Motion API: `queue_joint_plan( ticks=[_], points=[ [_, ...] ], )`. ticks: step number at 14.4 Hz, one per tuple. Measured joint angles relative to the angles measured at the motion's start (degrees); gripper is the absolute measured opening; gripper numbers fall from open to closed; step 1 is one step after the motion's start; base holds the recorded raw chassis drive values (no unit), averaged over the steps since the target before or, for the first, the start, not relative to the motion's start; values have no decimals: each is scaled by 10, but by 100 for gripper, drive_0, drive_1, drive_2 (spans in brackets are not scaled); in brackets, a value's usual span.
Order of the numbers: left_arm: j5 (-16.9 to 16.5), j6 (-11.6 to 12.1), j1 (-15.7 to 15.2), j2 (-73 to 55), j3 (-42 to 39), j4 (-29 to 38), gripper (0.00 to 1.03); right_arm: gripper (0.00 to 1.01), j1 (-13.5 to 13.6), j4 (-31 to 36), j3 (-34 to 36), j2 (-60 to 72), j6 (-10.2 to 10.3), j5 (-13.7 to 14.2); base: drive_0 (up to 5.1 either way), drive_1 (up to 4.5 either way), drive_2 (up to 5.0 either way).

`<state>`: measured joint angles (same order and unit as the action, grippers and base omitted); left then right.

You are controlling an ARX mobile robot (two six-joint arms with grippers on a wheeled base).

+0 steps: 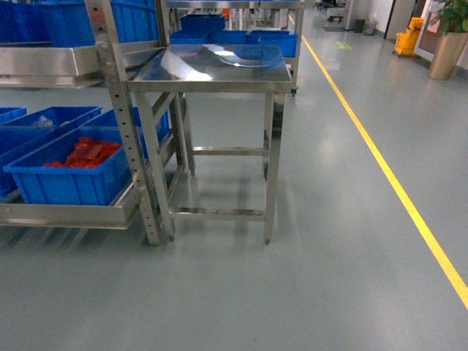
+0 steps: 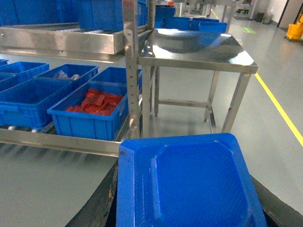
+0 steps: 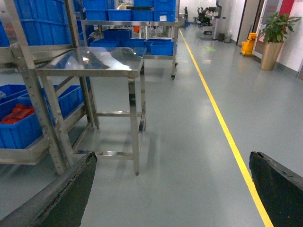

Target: Pick blue part to blue bin on bottom shelf

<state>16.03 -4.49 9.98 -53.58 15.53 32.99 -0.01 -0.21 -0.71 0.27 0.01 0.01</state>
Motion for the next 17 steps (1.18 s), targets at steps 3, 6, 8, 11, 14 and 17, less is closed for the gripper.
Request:
queue_joint_plan(
  ticks=[3,6,8,11,14,17],
  points=[
    [0,0,0,0,0,0,44,98,0,0,0,0,0,0,7,441,-426],
    [0,0,0,0,0,0,44,98,0,-2,0,0,0,0,-2,431,-435],
    [0,0,0,0,0,0,44,98,0,-1,0,0,0,0,-6,427,-439],
    [0,0,0,0,0,2,44,98,0,-1,0,0,0,0,-3,430,-436],
    [0,0,0,0,0,-2,44,98,0,1,0,0,0,0,-10,424,-443],
    [0,0,0,0,0,0,44,98,0,-2,0,0,0,0,0,434,-433]
  ],
)
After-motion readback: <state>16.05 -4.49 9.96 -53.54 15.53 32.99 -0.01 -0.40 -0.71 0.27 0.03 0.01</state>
